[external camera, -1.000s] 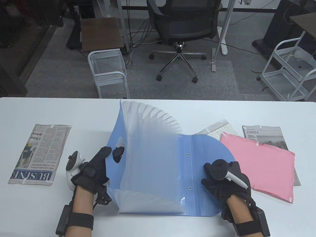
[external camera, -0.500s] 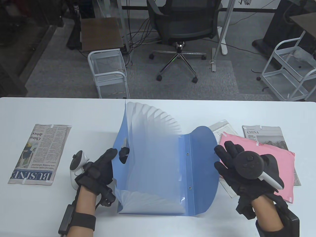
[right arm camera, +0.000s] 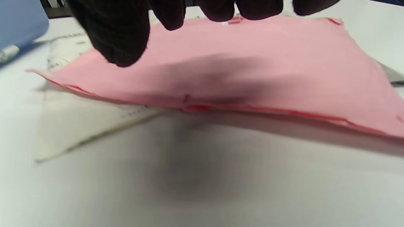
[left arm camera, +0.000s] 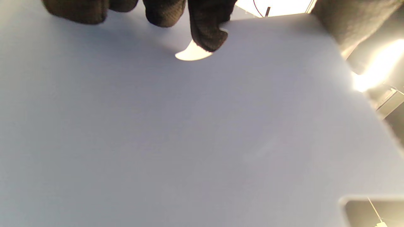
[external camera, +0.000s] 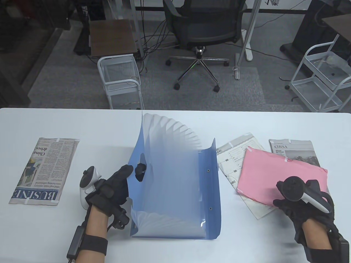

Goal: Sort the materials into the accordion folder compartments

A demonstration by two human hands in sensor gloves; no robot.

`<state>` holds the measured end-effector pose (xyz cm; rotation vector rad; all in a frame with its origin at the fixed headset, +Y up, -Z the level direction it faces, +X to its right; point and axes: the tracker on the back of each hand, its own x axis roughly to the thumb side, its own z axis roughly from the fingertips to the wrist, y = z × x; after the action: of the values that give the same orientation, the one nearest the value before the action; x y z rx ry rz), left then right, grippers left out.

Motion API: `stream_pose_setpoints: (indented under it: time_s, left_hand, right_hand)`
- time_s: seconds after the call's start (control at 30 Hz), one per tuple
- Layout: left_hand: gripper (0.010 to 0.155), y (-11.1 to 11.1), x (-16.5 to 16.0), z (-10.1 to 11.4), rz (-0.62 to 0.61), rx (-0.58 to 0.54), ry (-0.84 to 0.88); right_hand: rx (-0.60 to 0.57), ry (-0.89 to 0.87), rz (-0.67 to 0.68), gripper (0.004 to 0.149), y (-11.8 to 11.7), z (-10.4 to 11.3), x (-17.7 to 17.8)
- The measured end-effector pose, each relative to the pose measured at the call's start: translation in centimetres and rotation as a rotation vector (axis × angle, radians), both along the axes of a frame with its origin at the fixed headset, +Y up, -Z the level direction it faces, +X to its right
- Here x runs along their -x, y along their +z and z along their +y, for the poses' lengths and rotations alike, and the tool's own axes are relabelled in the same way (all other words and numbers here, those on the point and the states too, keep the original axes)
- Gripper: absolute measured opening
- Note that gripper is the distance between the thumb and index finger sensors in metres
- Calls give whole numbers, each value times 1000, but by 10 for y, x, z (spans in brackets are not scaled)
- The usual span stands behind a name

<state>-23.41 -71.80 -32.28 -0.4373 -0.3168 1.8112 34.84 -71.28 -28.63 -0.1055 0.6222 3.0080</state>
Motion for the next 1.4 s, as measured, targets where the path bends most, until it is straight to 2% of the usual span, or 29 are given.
stream_pose_setpoints:
  time_s: [0.23,0.5,0.6,0.7,0.77,0.8,0.9,1.17,1.23,1.4]
  left_hand:
    - [82,0,-2,-1,-8,0,-4]
    - [82,0,-3,0,-4,4,5]
    - [82,0,-4,0,-3,3,1]
    - [81,1,-5,0,-1,0,-5]
    - [82,1,-5,-1,0,1,-3]
    - [82,1,-5,-1,-1,1,-3]
    - [82,1,-5,0,-2,1,1]
    - [82,2,-4,1,6,0,5]
    - [83,2,-4,1,12,-2,0]
    - [84,1,-4,1,8,-1,4]
  right_hand:
    - [73,69,1,76,-5,-24,-6]
    - [-33,237,97,63,-2,-27,10]
    - [-112,329,152,55,1,-30,16]
    - [-227,403,184,42,5,-30,20]
    - [-232,415,168,40,5,-26,21]
    - [-283,427,158,39,5,-21,21]
    - [-333,430,117,39,4,-4,20]
    - [-525,341,-20,40,4,83,20]
    - [-540,262,-52,40,6,107,21]
    - [-605,-227,-126,44,13,159,26]
